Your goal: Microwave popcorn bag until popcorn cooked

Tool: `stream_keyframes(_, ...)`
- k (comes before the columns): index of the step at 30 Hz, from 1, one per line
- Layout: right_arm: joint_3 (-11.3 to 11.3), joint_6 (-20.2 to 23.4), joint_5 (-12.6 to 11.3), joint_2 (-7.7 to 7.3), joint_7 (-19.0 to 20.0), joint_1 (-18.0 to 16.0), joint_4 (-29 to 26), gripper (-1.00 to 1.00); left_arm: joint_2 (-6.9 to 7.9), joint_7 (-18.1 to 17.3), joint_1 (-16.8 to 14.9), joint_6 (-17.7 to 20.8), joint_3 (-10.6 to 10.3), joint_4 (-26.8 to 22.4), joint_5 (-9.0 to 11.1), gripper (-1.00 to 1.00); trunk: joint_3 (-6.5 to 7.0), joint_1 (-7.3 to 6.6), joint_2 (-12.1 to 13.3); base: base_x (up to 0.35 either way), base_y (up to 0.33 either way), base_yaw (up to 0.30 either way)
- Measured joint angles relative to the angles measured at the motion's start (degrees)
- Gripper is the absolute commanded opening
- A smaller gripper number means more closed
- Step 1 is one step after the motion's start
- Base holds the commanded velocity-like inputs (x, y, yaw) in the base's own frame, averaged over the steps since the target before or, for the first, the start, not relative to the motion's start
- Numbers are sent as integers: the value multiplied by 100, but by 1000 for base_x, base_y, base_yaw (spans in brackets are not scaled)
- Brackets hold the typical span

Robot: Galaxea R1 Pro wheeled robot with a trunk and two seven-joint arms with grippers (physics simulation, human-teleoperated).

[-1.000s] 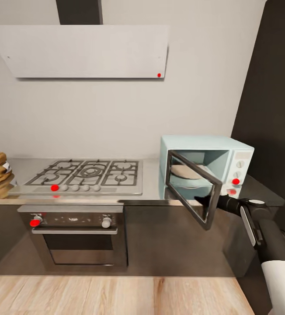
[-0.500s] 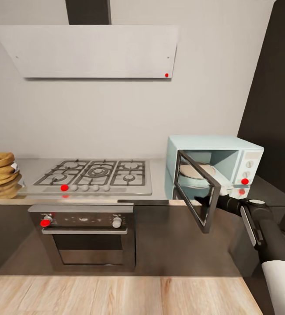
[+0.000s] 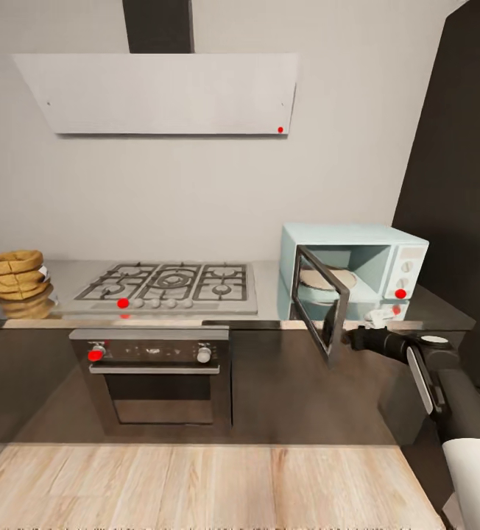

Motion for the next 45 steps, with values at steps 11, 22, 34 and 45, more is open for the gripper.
stream_keyframes(11,-294,-40,157,-2,-628,0,6,100,0,1,2,0,1,-2,0,100,-1,-2,0,-137,237,0)
stream_keyframes(22,-1074,-61,217,-66,-604,0,103,100,0,-2,-1,1,-1,0,1,100,0,-2,-1,-5,78,0)
stream_keyframes(34,-1298,-115,926,-53,-941,3,862,100,15,0,1,4,-7,1,-1,100,-1,-2,0,0,0,0)
stream_keyframes(45,-1201,-2186,1820,5,-1302,4,6432,100,17,0,-1,1,2,0,9,100,-1,-2,-1,0,0,0)
